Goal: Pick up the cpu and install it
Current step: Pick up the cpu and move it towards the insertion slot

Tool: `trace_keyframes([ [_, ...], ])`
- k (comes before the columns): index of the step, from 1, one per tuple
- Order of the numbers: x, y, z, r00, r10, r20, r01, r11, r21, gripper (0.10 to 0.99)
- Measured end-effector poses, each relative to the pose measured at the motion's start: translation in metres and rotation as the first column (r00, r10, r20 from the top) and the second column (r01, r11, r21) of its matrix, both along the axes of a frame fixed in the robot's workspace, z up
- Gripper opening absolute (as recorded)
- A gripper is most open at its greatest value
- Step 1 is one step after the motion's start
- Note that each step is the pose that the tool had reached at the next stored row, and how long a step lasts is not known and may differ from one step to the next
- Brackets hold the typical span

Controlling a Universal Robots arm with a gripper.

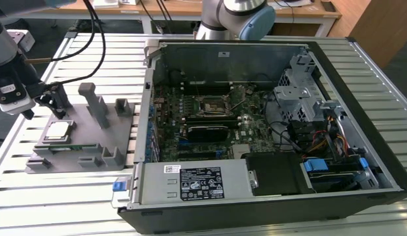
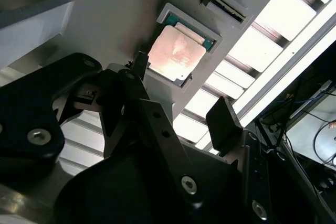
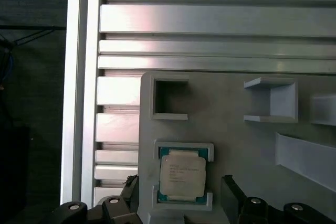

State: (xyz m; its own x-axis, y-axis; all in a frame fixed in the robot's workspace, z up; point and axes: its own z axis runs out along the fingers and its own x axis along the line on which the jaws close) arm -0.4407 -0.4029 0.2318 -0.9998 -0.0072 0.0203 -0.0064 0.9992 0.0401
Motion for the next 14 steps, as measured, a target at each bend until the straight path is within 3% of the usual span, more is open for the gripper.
trace_keyframes([
  [14, -0.0005, -0.001, -0.0161, 1.0, 0.0, 0.001, 0.0, 1.0, 0.0, 0.718],
])
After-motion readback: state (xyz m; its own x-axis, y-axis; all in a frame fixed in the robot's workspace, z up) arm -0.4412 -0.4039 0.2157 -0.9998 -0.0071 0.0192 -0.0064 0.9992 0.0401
